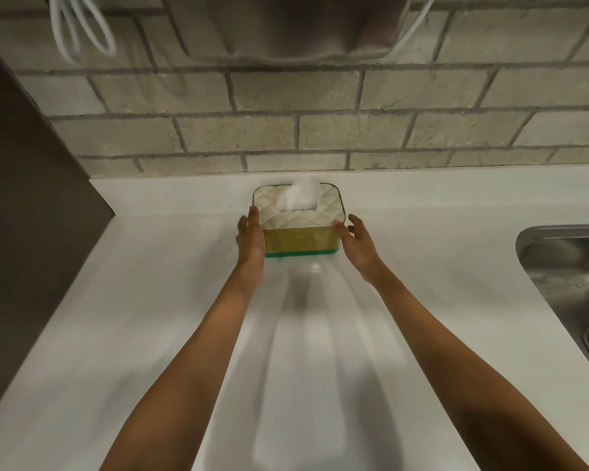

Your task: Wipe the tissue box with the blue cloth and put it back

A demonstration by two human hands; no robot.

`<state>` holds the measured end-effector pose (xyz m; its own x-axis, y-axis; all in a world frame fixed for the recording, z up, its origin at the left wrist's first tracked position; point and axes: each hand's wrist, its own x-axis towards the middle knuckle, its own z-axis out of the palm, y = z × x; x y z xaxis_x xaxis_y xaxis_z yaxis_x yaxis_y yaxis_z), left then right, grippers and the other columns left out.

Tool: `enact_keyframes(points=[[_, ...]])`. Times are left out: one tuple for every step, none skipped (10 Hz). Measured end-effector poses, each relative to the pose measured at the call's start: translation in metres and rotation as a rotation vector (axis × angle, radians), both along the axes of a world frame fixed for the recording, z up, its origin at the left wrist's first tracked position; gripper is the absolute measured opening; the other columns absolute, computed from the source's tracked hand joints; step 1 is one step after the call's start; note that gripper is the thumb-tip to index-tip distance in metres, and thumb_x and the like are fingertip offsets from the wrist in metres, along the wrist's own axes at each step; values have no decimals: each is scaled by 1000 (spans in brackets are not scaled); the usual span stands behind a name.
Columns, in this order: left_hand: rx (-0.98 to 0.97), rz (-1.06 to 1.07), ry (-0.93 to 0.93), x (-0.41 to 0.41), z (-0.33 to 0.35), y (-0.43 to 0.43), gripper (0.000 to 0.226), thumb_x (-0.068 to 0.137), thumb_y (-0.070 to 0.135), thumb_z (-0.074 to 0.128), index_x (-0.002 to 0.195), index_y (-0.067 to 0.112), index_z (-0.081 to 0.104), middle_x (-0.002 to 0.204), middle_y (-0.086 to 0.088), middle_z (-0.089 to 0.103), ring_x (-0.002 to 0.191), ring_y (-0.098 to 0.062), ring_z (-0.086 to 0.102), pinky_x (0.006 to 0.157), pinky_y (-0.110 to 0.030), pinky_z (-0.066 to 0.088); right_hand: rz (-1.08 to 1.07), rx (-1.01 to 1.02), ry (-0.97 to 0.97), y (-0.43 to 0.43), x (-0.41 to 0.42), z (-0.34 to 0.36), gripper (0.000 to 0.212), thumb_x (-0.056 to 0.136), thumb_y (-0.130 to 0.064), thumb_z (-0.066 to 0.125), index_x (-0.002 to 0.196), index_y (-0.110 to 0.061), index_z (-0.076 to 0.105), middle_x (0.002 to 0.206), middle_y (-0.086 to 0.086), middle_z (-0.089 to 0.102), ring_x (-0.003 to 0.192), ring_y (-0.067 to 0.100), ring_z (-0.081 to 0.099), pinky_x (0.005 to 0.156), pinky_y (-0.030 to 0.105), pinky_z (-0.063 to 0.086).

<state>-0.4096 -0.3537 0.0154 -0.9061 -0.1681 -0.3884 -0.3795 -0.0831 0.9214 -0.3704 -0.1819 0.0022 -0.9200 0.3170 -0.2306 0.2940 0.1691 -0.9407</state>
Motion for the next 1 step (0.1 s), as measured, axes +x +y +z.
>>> enact_keyframes(points=[[-114, -3, -30, 9, 5, -3, 59, 95, 47, 31, 146, 18, 26, 153, -9, 29, 136, -29, 35, 113, -45, 29, 26, 46, -58, 2, 10, 5, 66, 92, -42, 44, 146, -13, 20, 144, 12, 40, 135, 27, 37, 104, 31, 32]])
